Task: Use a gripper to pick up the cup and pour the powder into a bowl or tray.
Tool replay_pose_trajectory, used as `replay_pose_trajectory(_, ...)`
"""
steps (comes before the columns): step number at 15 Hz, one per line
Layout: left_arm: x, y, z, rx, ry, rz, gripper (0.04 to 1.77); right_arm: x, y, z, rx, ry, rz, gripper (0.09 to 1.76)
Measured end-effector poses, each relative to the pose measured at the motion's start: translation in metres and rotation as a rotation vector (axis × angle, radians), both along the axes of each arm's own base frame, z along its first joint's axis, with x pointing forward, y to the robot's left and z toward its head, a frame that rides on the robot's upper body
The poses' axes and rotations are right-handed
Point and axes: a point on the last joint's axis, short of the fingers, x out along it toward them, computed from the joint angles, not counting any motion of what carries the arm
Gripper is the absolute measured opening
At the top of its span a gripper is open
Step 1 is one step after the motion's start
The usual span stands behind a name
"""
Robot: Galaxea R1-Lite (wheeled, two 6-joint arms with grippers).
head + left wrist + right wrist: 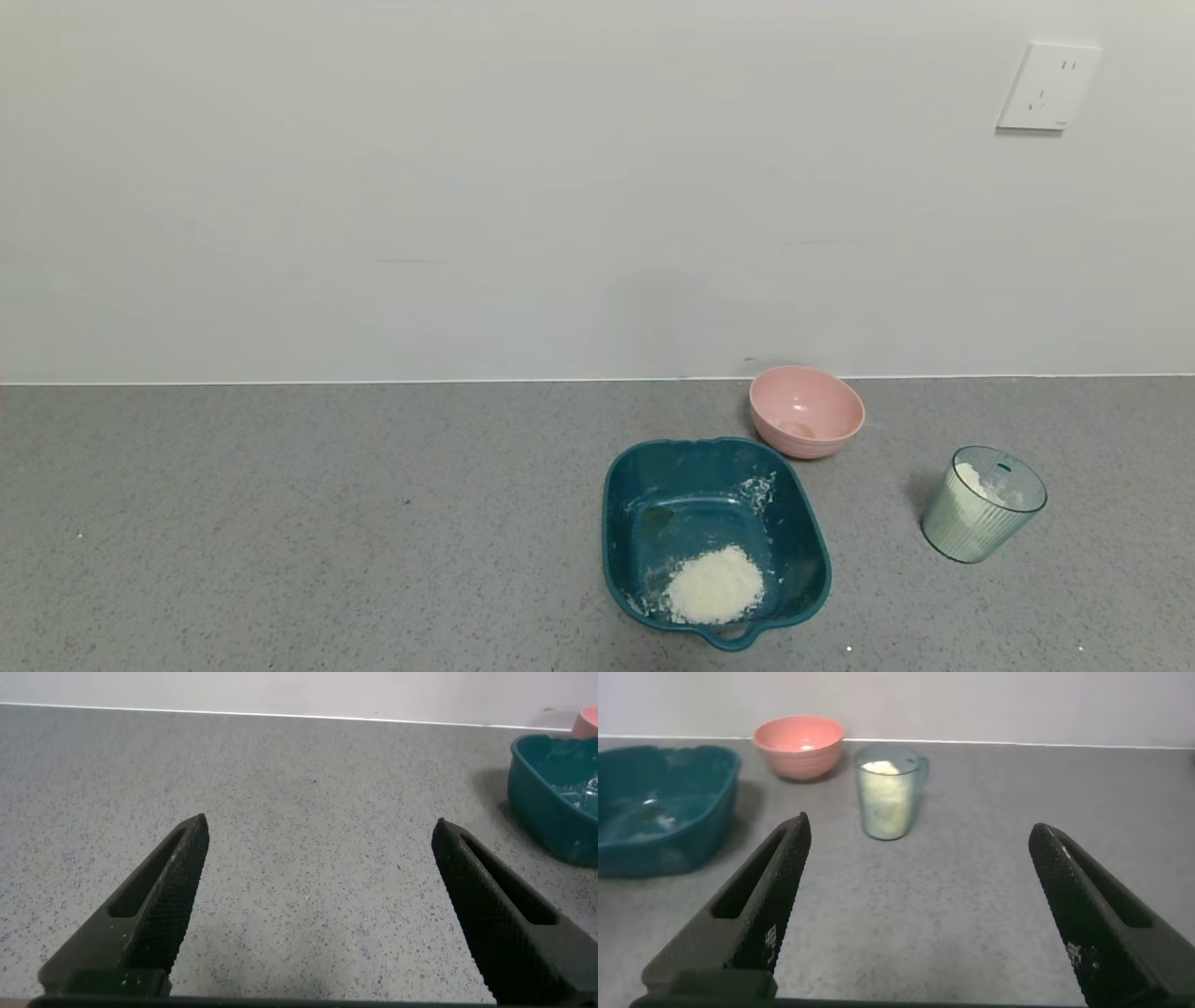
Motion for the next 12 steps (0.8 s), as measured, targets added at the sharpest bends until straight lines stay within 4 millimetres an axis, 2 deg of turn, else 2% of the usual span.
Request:
replay_pose_trajectory(3,0.000,0.000,0.000,0.000,0.000,0.000,1.72,0.003,0.002,-0.014,-0.011,0.079,0.069,1.70)
replay_pose_trajectory(12,0.000,0.000,0.000,0.000,0.000,0.000,1.72,0.003,0.002,-0.016,-0.020,0.097,0.073,1.70)
